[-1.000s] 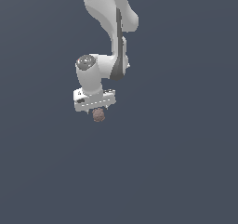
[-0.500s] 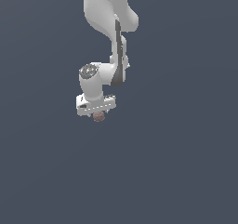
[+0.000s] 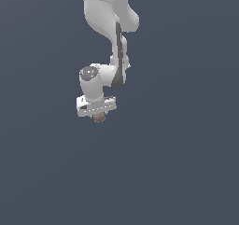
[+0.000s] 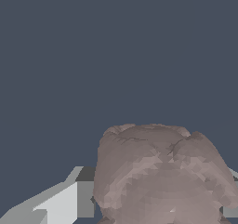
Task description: Pick up the object and move it to a goal position.
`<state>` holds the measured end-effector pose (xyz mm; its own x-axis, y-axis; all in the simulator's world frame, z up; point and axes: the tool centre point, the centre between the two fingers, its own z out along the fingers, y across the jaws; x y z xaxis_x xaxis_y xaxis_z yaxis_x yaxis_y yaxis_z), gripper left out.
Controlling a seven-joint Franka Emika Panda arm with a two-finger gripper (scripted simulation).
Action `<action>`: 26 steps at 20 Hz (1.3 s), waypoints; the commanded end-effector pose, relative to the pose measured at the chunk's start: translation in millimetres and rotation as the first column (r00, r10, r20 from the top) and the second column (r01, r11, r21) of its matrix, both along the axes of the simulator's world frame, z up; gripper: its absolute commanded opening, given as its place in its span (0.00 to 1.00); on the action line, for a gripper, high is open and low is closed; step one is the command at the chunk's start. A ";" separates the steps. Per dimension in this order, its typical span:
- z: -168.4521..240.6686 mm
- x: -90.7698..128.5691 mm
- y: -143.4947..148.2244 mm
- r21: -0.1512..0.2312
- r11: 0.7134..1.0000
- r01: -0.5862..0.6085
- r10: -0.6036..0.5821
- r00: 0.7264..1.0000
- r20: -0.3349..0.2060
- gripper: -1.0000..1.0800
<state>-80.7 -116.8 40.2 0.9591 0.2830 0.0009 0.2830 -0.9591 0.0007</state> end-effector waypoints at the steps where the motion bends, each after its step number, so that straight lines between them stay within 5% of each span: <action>1: -0.9 -0.2 0.5 0.000 1.000 -0.001 0.001 1.000 -0.001 0.00; 13: 19.6 8.4 -0.8 0.000 1.000 0.001 -0.001 1.000 0.000 0.00; 26: 113.2 50.8 -2.4 0.000 1.000 0.000 0.000 1.000 -0.001 0.00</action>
<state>-35.9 -119.0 139.3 0.9593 0.2825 0.0003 0.2825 -0.9593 0.0005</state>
